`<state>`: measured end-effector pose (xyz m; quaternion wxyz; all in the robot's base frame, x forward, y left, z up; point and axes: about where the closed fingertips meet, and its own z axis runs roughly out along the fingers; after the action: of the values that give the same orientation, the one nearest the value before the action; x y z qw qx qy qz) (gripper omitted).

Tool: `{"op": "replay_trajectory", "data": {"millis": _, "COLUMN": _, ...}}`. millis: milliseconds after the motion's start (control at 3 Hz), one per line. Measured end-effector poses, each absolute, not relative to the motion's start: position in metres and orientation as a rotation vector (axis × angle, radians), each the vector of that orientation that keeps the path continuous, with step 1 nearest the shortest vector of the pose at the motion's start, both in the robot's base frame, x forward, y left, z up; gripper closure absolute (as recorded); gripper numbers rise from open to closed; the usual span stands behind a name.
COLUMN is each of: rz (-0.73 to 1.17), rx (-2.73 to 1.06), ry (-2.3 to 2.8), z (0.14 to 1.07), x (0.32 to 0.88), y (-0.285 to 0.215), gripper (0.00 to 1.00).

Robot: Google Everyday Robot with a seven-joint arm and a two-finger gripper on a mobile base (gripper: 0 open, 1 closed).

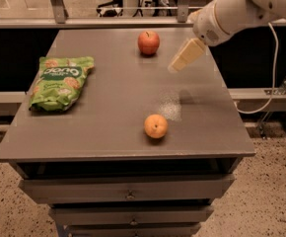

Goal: Move apple near orange

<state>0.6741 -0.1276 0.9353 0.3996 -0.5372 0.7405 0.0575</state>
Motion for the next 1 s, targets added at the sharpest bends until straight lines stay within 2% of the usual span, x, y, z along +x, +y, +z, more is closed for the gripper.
{"op": "replay_trajectory", "data": {"millis": 667, "rz": 0.244, "rx": -1.208, "ry": 1.838, "z": 0.924, "x": 0.689, "y": -0.125, "gripper": 0.0}}
{"op": "replay_trajectory", "data": {"millis": 1000, "rz": 0.31, "rx": -1.083, "ry": 1.784, "z": 0.915, "x": 0.724, "y": -0.117, "gripper": 0.0}}
